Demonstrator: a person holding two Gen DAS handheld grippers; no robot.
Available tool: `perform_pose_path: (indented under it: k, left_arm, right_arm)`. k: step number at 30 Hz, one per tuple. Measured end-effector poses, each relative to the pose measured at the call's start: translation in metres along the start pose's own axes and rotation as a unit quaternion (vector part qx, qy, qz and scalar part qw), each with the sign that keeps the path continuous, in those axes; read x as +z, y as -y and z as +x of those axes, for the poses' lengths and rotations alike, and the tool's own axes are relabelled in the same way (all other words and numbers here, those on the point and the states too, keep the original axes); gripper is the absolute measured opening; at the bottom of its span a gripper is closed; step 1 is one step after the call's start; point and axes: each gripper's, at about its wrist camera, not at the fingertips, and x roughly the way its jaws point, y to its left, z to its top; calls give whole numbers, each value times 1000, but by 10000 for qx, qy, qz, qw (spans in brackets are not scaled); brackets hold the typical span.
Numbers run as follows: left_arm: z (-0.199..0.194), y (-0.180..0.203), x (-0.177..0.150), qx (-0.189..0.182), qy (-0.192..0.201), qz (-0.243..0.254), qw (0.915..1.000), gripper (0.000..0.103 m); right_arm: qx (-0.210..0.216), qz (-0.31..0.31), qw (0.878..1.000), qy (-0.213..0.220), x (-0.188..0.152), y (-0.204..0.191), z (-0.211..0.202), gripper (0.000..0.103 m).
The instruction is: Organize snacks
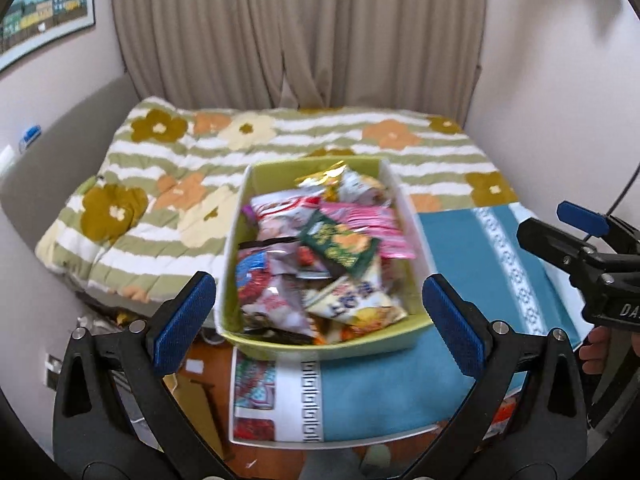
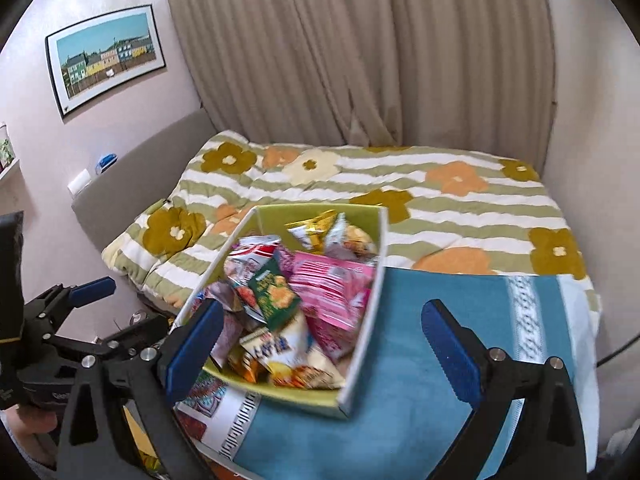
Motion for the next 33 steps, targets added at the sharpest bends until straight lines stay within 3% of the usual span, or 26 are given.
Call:
perform_pose_path:
  k: [7,16,33]
  left_arm:
    - [-58,49,-21,-111,605,-48,9981,102]
    - [-95,85,-45,-8,918,63,9958,102]
    - [-104,107,-51,110,993,169,9949,102]
  right_arm:
    - [-825,36,9958,389,-33,30,-69,103]
    - [-1578,168,9849,692,-65,60,-135,103]
    - [-1630,171,9831,812,-81,68,-154,103]
